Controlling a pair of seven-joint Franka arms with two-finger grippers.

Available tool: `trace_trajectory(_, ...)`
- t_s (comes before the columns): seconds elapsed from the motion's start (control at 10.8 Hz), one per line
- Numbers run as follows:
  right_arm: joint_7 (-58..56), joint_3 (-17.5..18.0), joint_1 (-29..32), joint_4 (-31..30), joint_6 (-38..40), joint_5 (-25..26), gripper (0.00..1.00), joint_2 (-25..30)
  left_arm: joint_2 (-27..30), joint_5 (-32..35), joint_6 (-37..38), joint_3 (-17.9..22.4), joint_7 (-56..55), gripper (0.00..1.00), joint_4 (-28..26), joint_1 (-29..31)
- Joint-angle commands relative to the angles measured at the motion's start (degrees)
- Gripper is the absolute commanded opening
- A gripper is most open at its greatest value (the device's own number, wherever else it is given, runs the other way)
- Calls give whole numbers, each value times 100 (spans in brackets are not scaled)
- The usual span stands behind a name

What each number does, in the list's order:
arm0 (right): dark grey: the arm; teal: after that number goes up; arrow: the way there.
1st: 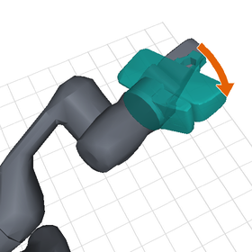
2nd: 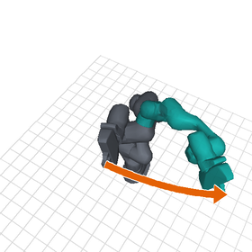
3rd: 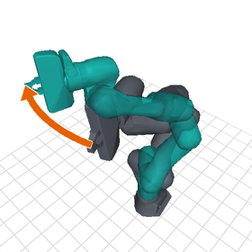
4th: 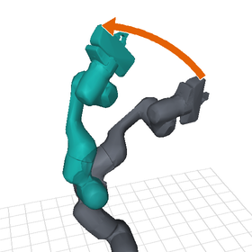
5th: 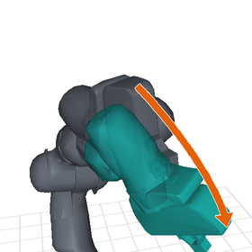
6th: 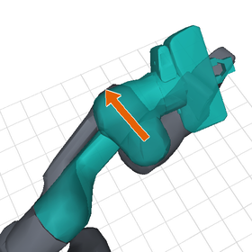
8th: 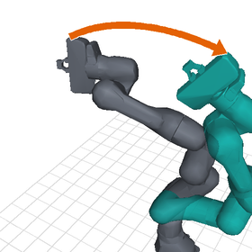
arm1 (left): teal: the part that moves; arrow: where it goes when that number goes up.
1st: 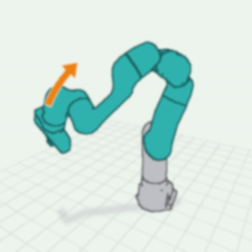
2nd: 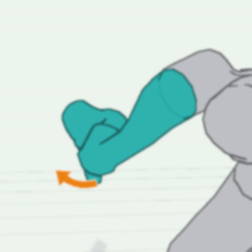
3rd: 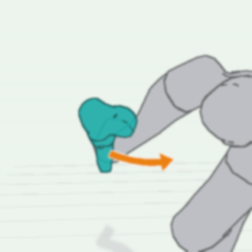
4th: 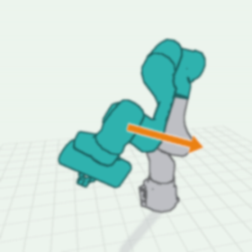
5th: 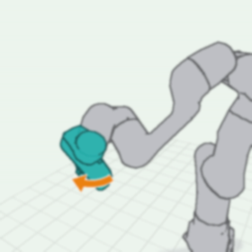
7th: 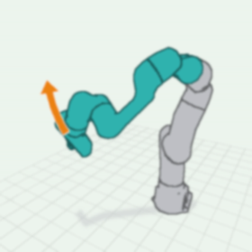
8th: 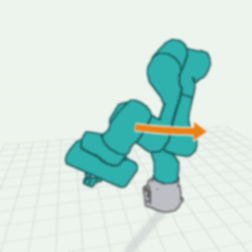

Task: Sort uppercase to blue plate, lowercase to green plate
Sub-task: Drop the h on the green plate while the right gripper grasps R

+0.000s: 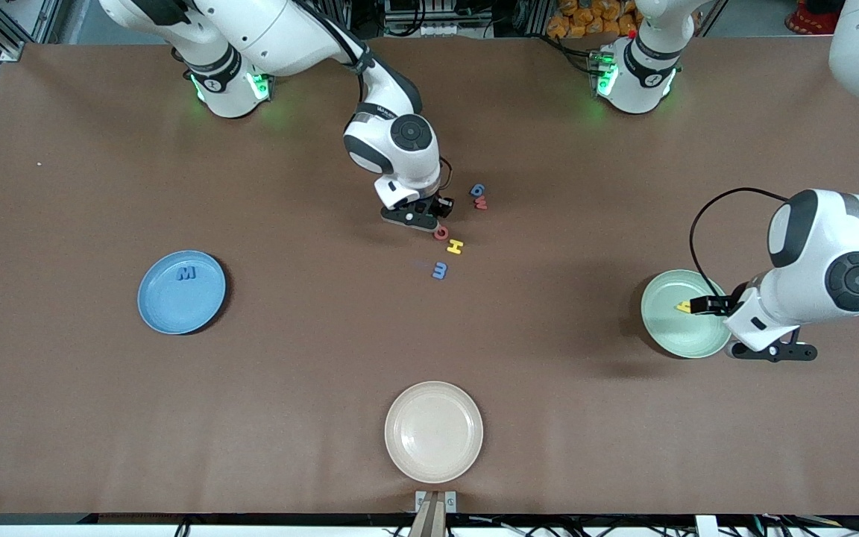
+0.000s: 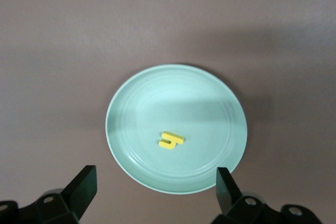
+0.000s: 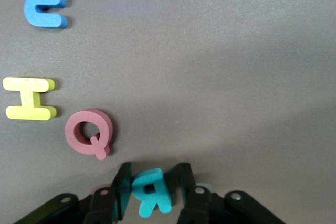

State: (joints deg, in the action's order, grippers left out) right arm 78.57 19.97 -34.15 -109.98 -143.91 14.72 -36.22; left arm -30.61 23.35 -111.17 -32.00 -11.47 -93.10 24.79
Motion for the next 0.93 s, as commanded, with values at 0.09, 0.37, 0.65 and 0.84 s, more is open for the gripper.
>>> trace_trajectory(0.09, 185, 25, -22, 64, -23, 119, 24, -114, 196, 99, 148, -69, 40, 100, 301, -245)
trace_trajectory(0.37, 150, 25, -13, 64, -23, 136, 18, -114, 152, 30, 148, -52, -30, 100, 310, -343)
trace_trajectory(0.65, -7, 25, 75, 196, 65, 127, 18, -61, 38, 73, 122, -44, -48, 100, 319, -361)
trace_trajectory(0.84, -209, 68, 250, 214, 257, 127, 18, 18, 38, 55, 113, -43, -48, 100, 319, -370)
